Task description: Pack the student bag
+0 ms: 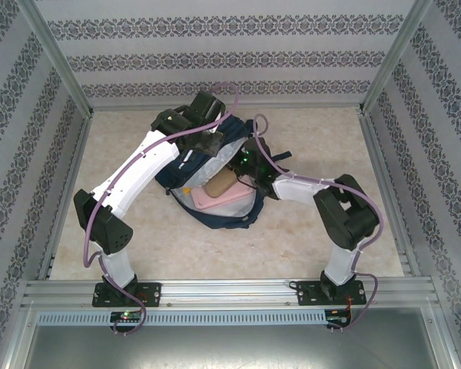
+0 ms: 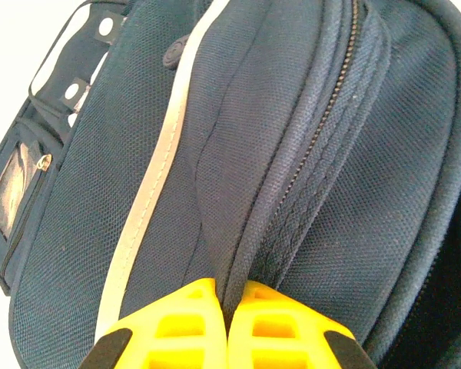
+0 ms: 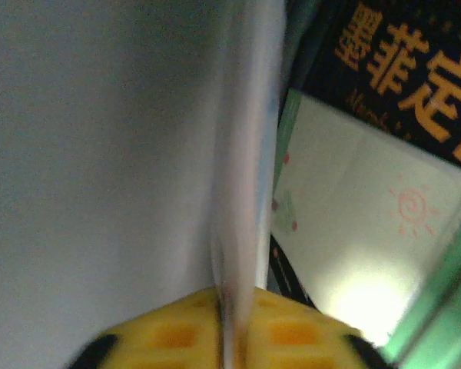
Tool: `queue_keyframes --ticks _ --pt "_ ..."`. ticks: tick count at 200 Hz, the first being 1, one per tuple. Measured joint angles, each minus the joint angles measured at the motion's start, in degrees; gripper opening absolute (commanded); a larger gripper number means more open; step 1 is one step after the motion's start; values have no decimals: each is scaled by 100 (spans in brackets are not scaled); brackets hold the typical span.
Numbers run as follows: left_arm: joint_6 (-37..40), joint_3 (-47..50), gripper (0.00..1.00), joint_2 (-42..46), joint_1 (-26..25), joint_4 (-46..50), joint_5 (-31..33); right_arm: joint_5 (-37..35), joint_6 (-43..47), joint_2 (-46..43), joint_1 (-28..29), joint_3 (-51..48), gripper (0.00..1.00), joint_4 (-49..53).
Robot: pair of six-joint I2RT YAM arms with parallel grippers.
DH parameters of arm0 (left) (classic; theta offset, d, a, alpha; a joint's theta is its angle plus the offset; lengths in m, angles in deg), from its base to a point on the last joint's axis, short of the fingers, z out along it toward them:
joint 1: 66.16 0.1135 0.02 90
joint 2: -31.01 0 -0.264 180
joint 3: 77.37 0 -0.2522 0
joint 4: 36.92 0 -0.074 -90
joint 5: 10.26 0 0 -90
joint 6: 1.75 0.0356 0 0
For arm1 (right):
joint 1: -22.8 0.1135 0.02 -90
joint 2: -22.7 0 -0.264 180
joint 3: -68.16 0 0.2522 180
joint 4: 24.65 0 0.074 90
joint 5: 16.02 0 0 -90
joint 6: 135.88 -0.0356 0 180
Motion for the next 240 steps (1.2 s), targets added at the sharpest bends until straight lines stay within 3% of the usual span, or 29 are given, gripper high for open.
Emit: queue_keyframes --ticks 26,45,88,99,124,141,189,210,240 --pt "-42 0 0 0 2 0 -4 7 52 173 0 457 48 538" --pt "-55 0 0 0 2 13 -42 -31 254 44 0 476 55 1036" --pt "-66 0 2 -33 0 24 -127 -271 776 -1084 0 -122 56 1932" --pt "-85 0 8 -74 0 22 -184 -369 938 -1523 0 -352 55 2124" --pt "-190 -31 44 -221 0 -24 -367 -656 1250 -2472 -4 -929 53 2636" --pt "-291 -90 58 -304 0 -118 -428 -914 1510 -3084 -4 -1314 50 3073" --pt "-782 -20 60 -299 90 -234 -415 -1198 2284 -4017 -61 -1655 47 3735" --pt "-1228 568 59 -90 365 -352 -369 -1054 2614 -3838 -63 -1578 45 3794" --pt "-1943 2155 59 601 1119 -535 -341 -610 3029 -3029 221 -1086 43 3814"
